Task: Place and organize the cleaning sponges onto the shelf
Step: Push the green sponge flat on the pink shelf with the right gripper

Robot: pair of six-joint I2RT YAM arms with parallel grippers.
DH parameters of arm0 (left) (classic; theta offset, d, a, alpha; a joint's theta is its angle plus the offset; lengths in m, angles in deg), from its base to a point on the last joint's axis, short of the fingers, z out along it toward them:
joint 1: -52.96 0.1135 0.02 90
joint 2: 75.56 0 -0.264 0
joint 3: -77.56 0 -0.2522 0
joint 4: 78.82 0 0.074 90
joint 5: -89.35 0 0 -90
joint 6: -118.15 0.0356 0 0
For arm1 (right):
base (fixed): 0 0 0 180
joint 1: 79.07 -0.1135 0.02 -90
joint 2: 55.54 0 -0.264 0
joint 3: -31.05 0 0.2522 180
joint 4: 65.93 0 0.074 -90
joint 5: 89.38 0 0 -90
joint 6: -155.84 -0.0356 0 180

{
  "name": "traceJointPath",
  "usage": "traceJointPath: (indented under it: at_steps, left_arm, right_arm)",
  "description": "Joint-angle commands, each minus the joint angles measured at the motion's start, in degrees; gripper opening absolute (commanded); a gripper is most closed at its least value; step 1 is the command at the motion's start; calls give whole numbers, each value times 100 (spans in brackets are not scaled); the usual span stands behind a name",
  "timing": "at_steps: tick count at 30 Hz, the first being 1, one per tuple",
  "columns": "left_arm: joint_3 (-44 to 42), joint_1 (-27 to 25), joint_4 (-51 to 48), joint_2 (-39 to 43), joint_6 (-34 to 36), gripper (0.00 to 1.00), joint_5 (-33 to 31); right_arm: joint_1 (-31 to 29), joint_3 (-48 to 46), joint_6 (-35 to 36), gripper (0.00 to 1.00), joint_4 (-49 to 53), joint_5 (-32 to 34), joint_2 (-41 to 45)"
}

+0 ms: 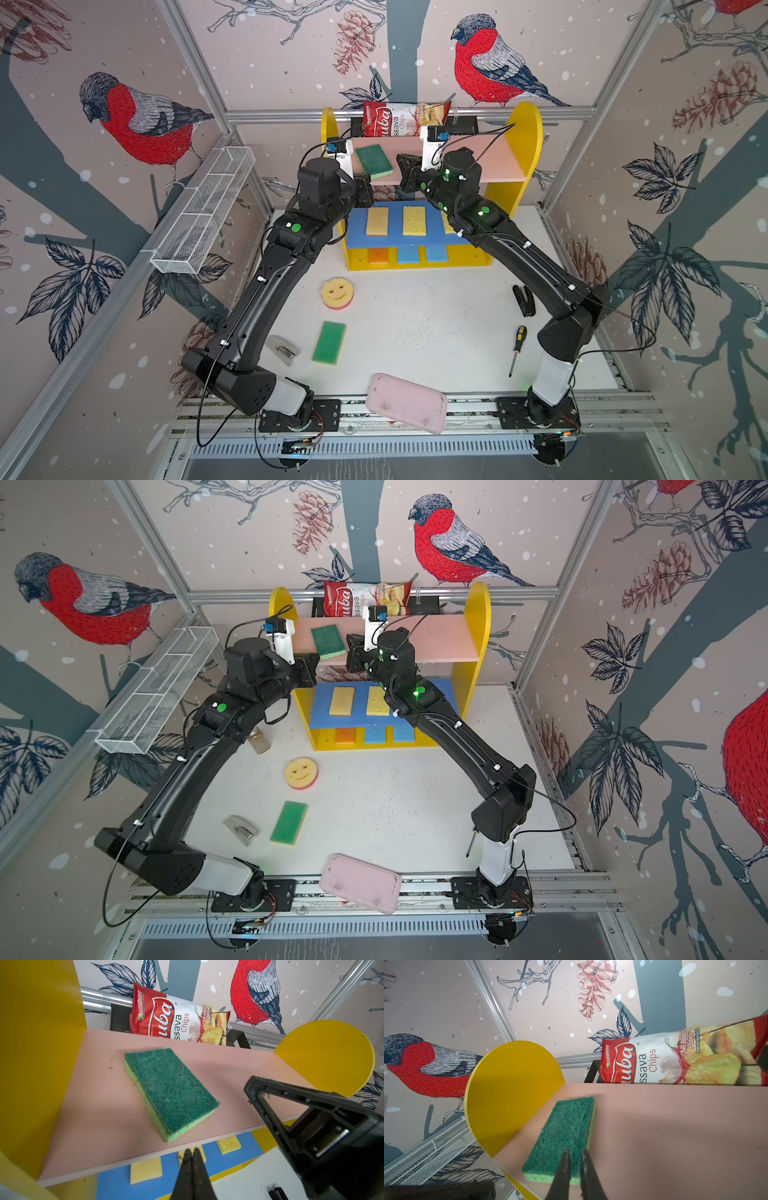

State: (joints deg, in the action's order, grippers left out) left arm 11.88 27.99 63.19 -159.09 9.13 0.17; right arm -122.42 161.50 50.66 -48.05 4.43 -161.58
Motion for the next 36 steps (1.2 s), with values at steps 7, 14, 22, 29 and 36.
traceJointPath:
  at_steps: [7,14,22,29,36]
  left_arm:
    - [-458,1,463,28,-391,0,590]
    - [-44,10,334,-354,-239,0,244]
    - [136,96,442,-489,-93,0,-355]
    - [-83,418,644,-225,-238,0,-418]
    - [-356,440,850,170,-212,0,48]
  right_arm:
    - [107,47,-120,12,195,-19,-163]
    - [108,34,-194,12,225,-81,-177]
    - [108,-5,-235,12,254,-170,-207]
    - [108,-5,-238,12,229,-150,-251]
    - [108,276,-302,12,272,-215,-409]
